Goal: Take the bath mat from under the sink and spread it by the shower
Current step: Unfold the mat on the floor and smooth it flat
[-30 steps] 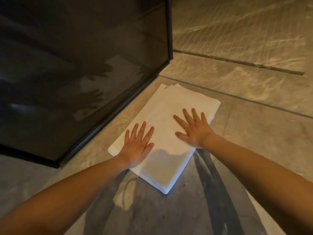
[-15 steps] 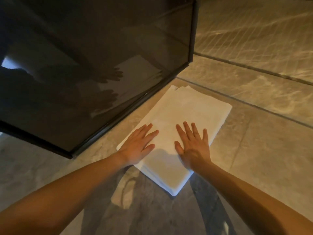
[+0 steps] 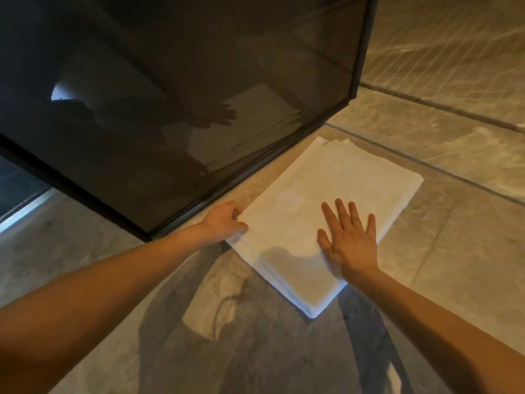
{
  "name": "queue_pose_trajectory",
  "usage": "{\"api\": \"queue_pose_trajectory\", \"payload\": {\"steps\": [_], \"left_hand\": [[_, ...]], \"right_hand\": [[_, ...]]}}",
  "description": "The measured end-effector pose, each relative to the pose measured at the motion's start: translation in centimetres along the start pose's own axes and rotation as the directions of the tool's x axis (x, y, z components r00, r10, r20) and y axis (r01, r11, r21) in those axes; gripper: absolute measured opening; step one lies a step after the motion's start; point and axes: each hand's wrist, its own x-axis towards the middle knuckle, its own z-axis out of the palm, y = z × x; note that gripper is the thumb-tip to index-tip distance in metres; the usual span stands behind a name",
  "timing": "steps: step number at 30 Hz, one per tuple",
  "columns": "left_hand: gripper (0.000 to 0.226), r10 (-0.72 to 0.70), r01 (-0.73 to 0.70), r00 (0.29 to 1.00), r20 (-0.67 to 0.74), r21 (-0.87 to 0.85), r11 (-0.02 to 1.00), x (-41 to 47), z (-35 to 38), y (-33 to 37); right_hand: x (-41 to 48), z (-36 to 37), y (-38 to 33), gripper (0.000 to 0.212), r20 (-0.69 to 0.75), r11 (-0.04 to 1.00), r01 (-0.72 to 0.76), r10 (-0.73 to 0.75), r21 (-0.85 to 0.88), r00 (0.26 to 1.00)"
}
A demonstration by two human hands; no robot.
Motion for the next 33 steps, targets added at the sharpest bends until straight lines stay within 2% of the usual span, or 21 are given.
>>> {"api": "queue_pose_trajectory", "payload": {"steps": [3,5,7,11,13,19,22,23,25,26,27,30,33], "left_hand": [[0.035,-0.064,0.064,0.998,0.0,-0.155,0.986,0.0,-0.3,0.5],[0.034,-0.097,0.117,0.992,0.08,-0.297,0.948,-0.2,-1.0,1.1],[0.036,-0.057,0.128,0.979,0.196,-0.372,0.919,-0.3,-1.6,1.7],[0.058,0.111,0.086,0.918,0.38,-0.466,0.88,-0.4,-2.4,2.9],[0.061,0.154,0.096,0.878,0.453,-0.482,0.871,-0.2,-2.5,3.5],[0.059,0.122,0.275,0.789,0.603,-0.523,0.807,-0.1,-3.1,4.5],[0.058,0.182,0.291,0.744,0.643,-0.556,0.778,-0.5,-3.6,5.1],[0.058,0.195,0.28,0.732,0.653,-0.55,0.787,-0.7,-3.6,5.5],[0.059,0.2,0.244,0.72,0.665,-0.512,0.824,-1.3,-3.2,6.6],[0.059,0.194,0.226,0.718,0.668,-0.488,0.843,-1.6,-2.9,7.2],[0.059,0.186,0.198,0.721,0.668,-0.456,0.867,-2.0,-2.5,7.8],[0.064,0.154,0.035,0.743,0.651,-0.269,0.963,-3.4,-1.2,9.8],[0.07,0.125,-0.06,0.76,0.638,-0.124,0.991,-4.3,0.0,11.5]], "right_hand": [[-0.1,-0.3,-0.1,0.063,0.014,1.0,-0.003,0.003,0.002,1.0],[-0.2,-0.4,-0.3,0.064,0.018,1.0,-0.004,0.004,0.004,1.0],[-0.2,-0.5,-0.2,0.063,0.024,1.0,-0.005,0.005,0.003,1.0],[-0.2,-0.4,-0.1,0.062,0.034,1.0,0.005,-0.006,0.017,0.999],[-0.2,-0.4,0.0,0.062,0.036,1.0,0.012,-0.012,0.017,0.999],[-0.1,-1.4,-0.2,0.061,0.093,0.998,0.006,-0.012,0.064,0.996],[0.8,-3.5,-0.6,0.055,0.119,0.975,-0.052,0.027,0.218,0.993],[1.4,-4.5,-0.7,0.053,0.111,0.943,-0.114,0.083,0.314,0.99],[3.2,-6.9,-1.0,0.052,0.1,0.805,-0.221,0.2,0.55,0.975],[4.0,-8.0,-1.2,0.052,0.106,0.738,-0.224,0.205,0.636,0.973],[4.8,-9.1,-1.5,0.052,0.111,0.717,-0.194,0.162,0.67,0.981],[6.4,-10.8,-2.2,0.047,0.194,0.807,-0.094,-0.026,0.584,0.981],[7.0,-10.4,-2.3,0.051,0.368,0.807,-0.177,-0.053,0.563,0.928]]}}
